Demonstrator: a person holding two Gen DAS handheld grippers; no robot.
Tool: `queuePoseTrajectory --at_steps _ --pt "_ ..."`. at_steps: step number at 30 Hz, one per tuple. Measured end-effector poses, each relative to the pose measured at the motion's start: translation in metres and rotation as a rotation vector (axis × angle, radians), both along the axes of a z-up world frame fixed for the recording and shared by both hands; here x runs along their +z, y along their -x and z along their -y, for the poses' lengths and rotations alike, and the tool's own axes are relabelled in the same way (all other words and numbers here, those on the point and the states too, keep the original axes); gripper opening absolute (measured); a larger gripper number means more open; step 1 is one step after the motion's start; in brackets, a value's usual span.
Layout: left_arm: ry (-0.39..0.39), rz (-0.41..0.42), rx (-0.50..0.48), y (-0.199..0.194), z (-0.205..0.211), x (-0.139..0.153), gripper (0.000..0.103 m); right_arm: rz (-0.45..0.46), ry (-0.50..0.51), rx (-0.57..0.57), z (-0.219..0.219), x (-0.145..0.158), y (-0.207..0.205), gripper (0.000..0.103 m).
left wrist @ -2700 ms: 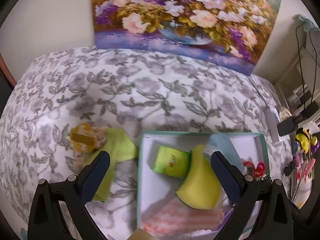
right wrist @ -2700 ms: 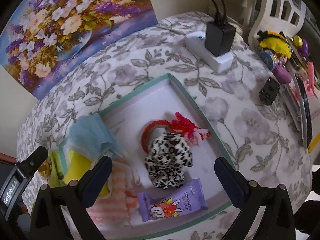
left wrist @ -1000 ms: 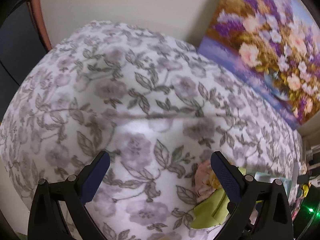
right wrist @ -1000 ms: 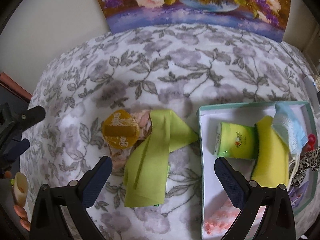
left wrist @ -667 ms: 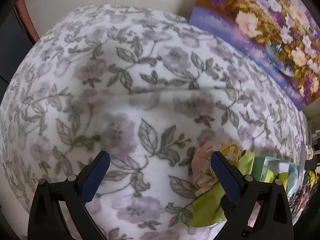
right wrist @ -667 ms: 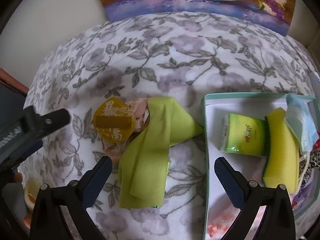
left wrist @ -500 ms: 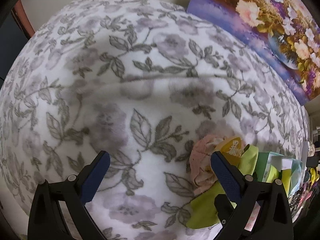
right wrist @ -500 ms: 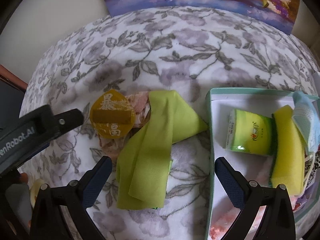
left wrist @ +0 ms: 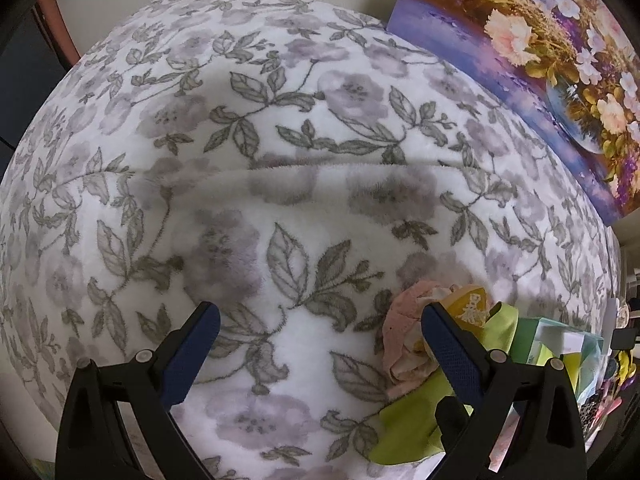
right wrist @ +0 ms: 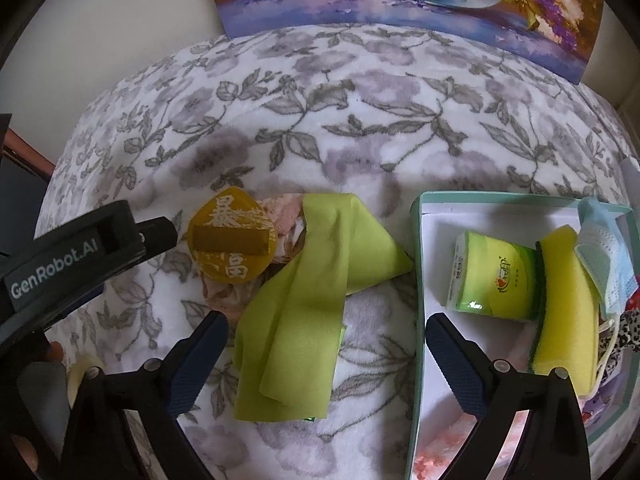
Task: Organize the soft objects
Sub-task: 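Move both tools back toward the green cloth and gold packet on the pile, then grasp the green cloth with the right tool while the left tool grasps the round gold packet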
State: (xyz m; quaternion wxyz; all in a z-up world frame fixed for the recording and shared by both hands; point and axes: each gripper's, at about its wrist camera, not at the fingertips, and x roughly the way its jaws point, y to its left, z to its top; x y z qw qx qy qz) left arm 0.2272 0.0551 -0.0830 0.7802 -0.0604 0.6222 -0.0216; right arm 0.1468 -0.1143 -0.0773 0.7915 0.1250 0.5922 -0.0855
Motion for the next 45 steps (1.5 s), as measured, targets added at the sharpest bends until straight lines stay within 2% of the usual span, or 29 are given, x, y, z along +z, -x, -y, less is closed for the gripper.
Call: queuePoseTrajectory --at_steps 3,6,11,18,21,23,26,35,45 --pt "0.001 0.009 0.003 0.003 -0.003 0.005 0.101 0.031 -0.023 0.007 -0.002 0.008 -0.001 0.092" --pt "0.002 0.014 0.004 0.003 -0.003 0.007 0.101 0.05 -0.048 0.023 -0.006 0.012 -0.001 0.091" --pt "0.004 0.014 0.003 0.004 -0.003 0.009 0.101 -0.001 -0.046 0.036 -0.012 -0.006 -0.004 0.084" --pt "0.01 0.005 -0.008 0.003 0.005 0.006 0.101 -0.036 -0.065 0.037 -0.012 -0.025 -0.004 0.082" --pt "0.011 0.005 -0.014 0.003 0.008 0.006 0.101 -0.026 -0.076 0.028 -0.011 -0.026 -0.002 0.075" --pt "0.012 0.006 -0.019 0.003 0.008 0.006 0.101 -0.011 -0.083 0.029 -0.01 -0.024 -0.002 0.065" --pt "0.011 0.008 -0.025 0.004 0.01 0.006 0.101 0.003 -0.104 0.021 -0.005 -0.019 -0.001 0.056" --pt "0.005 0.017 -0.052 0.005 0.02 0.008 0.101 0.038 -0.175 -0.017 0.014 -0.013 0.003 0.052" --pt "-0.008 0.018 -0.076 0.008 0.029 0.009 0.101 0.042 -0.168 -0.009 0.019 -0.009 0.006 0.052"
